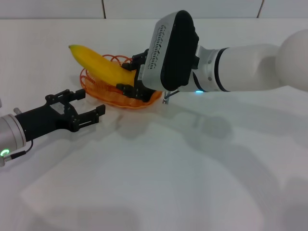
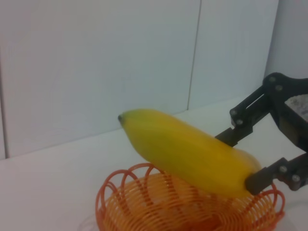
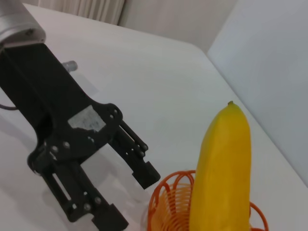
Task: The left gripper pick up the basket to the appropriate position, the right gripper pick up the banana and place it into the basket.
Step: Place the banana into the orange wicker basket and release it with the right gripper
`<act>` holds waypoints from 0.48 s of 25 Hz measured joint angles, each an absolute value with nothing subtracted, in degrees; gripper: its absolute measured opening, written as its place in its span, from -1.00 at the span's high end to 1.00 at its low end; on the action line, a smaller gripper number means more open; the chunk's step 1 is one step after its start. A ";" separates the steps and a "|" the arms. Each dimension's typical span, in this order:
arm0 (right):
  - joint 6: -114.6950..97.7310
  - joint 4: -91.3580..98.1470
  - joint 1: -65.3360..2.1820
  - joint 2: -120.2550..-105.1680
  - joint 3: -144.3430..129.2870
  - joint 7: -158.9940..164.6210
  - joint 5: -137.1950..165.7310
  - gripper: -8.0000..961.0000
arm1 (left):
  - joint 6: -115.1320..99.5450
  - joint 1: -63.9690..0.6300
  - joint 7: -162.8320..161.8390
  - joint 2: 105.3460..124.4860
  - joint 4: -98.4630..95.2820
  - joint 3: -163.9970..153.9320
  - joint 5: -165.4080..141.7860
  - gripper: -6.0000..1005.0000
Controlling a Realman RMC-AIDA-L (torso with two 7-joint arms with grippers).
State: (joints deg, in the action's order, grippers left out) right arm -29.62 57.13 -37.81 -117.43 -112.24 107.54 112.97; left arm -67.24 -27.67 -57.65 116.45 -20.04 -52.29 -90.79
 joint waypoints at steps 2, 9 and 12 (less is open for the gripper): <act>-29.62 57.02 -37.84 -117.42 -112.24 107.56 112.96 0.00 | -67.24 -27.68 -57.65 116.45 -20.04 -52.30 -90.79 -0.60; -29.62 57.06 -37.88 -117.42 -112.22 107.58 112.93 -0.01 | -67.24 -27.69 -57.65 116.45 -20.04 -52.29 -90.79 -0.60; -29.76 57.15 -37.88 -117.42 -112.24 107.58 112.93 -0.02 | -67.24 -27.69 -57.65 116.45 -20.04 -52.29 -90.79 -0.60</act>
State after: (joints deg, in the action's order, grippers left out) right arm -29.76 57.15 -37.88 -117.42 -112.24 107.58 112.93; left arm -67.24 -27.69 -57.65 116.45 -20.04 -52.29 -90.79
